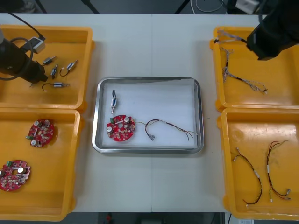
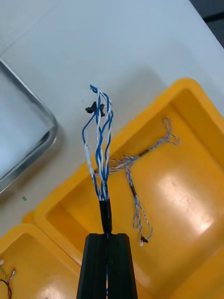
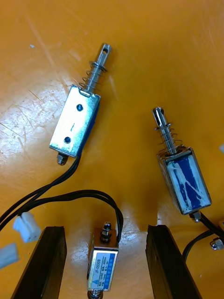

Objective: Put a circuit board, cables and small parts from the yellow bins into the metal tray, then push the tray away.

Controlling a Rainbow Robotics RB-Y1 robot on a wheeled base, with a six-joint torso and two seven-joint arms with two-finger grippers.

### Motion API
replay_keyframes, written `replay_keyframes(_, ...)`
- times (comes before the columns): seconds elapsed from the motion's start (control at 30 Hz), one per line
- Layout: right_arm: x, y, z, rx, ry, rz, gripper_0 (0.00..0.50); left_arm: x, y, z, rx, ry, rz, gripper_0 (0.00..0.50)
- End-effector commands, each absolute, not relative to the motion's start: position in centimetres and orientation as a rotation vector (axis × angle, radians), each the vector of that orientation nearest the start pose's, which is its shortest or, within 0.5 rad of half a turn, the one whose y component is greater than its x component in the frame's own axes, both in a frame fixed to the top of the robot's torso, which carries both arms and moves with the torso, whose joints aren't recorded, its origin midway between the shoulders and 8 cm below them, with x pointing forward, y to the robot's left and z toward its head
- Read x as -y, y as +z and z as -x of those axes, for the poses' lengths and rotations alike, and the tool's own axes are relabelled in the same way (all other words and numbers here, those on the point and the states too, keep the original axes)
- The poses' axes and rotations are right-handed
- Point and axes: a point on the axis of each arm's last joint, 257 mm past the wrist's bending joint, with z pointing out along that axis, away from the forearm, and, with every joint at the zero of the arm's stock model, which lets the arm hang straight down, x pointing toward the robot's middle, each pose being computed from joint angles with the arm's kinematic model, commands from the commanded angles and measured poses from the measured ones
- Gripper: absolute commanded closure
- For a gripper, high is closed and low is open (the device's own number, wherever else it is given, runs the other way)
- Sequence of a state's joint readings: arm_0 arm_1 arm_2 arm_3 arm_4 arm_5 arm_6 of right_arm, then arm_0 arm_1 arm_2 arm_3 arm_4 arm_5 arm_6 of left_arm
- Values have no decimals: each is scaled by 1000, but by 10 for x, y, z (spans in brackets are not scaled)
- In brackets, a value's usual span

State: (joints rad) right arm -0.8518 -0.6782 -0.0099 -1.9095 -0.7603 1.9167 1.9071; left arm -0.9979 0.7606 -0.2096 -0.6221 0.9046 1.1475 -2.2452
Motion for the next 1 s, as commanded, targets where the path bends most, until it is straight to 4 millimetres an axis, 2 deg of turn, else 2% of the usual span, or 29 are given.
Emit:
replay_keyframes(0.03, 178, -33, -488, -2093, -285, 1284, 500, -423, -186, -623, -2484, 144, -578, 0)
replay_keyframes(0.27, 126, -76, -466, -2049, -275, 1508, 500, -431, -195, -621, -2483, 165, -573, 0)
replay_keyframes(0.57, 48, -114, -467, -1846, -286, 1682, 500, -434, -208, -616, -2494, 177, -582, 0)
replay_keyframes(0.67, 32, -123, -467, -1794, -292, 1717, 500, -436, -210, -616, -2491, 173, -575, 0)
replay_keyframes(0.7, 28, -130, -468, -1770, -316, 1738, 500, -437, -211, -615, -2491, 176, -574, 33)
replay_keyframes(0.73, 25, -134, -467, -1752, -334, 1756, 500, -437, -213, -615, -2494, 177, -575, 174)
replay_keyframes(0.77, 26, -138, -470, -1727, -376, 1781, 500, -437, -213, -615, -2494, 179, -577, 414)
replay_keyframes(0.8, 27, -142, -472, -1707, -404, 1804, 500, -439, -215, -614, -2498, 180, -575, 500)
replay_keyframes(1.0, 34, -169, -487, -1645, -487, 1922, 500, -443, -215, -610, -2509, 170, -555, 500)
